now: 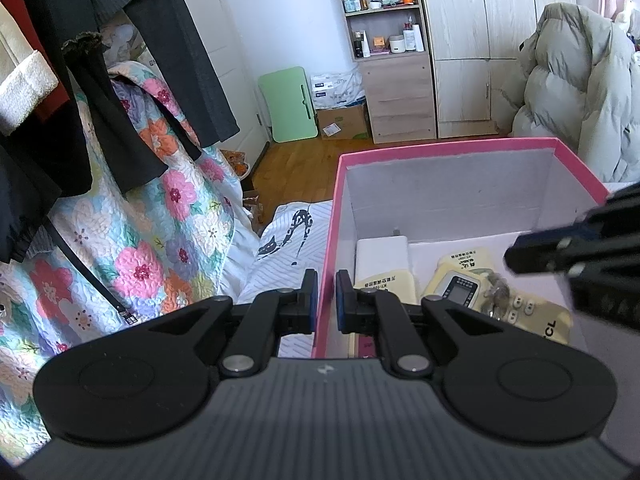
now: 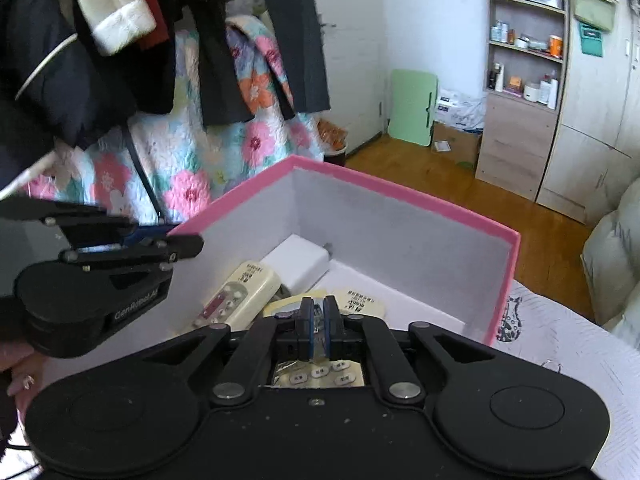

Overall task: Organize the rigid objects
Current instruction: 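Carry the keys into the pink box and open the right tool, then return the right tool to the bed and grasp the second key set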

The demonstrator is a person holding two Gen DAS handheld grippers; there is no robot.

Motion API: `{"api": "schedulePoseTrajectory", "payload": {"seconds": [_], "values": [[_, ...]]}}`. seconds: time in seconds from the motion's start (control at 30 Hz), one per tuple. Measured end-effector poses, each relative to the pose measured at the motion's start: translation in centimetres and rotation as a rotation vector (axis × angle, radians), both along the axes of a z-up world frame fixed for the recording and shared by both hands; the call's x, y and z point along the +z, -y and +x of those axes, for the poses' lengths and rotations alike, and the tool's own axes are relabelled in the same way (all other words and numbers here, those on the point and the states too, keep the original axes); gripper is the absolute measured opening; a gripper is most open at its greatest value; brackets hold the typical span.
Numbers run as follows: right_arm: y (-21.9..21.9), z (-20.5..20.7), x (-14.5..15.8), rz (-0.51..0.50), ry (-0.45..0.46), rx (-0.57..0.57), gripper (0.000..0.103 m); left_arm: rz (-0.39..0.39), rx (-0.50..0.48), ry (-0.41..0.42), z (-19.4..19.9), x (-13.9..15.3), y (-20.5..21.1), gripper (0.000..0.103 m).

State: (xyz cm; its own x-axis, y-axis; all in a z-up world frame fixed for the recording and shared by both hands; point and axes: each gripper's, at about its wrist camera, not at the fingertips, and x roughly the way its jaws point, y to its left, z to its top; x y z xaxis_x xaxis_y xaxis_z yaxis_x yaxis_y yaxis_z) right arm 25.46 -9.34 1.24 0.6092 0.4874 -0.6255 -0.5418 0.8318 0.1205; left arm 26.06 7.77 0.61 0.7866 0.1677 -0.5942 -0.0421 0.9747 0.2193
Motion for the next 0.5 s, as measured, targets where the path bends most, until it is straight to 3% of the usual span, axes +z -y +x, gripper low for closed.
{"api": "schedulePoseTrajectory", "payload": {"seconds": [0.17, 0.27, 0.5], "values": [[3.6, -1.6, 2.0, 0.046, 0.062, -0.082, 0.021, 0.005, -0.001, 0.001, 0.0, -0.1, 0.2, 0.009], [6.6, -2.5, 2.8, 0.076, 0.074, -0.129, 0.022, 0.004, -0.001, 0.002, 0.0, -0.1, 0.2, 0.009], [12.8, -4.4, 3.2, 0.038, 0.065, -0.221, 0.022, 0.003, -0.002, 0.002, 0.0, -0.1, 0.1, 0.009]]}}
